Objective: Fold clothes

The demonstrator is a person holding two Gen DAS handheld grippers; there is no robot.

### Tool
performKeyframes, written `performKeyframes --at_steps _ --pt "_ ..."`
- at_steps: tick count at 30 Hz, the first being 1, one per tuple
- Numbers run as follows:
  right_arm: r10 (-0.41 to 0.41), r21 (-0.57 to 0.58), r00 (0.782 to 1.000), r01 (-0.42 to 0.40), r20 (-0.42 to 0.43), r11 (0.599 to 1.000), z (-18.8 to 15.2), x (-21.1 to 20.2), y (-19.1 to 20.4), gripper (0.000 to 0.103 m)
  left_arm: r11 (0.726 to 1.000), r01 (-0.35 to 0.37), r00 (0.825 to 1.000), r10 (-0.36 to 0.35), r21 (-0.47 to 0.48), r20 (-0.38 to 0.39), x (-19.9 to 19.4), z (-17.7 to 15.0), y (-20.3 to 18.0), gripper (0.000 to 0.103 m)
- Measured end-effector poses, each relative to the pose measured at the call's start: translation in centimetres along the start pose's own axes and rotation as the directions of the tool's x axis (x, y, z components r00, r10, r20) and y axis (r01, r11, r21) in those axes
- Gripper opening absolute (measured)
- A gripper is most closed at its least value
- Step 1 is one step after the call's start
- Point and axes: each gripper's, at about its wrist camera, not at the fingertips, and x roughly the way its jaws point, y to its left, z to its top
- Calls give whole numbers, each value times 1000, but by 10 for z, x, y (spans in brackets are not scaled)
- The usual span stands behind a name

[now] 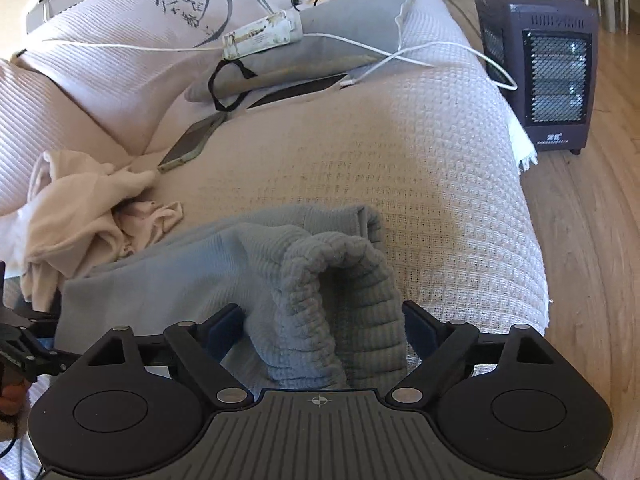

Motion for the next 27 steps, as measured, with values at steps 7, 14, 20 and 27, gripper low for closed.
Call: performKeyframes --at_steps 7,14,20,27 --pt "-42 24 999 41 24 999 -5 -4 6 75 1000 -28 999 27 7 40 -4 -3 -12 90" --pt "-62 70 997 59 38 996 -11 -17 11 55 999 -9 997 5 53 71 -21 2 -31 17" --pt "-33 131 993 18 111 991 -20 -50 10 34 985 46 989 -68 166 131 -62 17 -58 14" --pt "-44 144 981 17 190 989 -22 -81 16 30 958 1 991 -39 287 125 -79 47 -84 14"
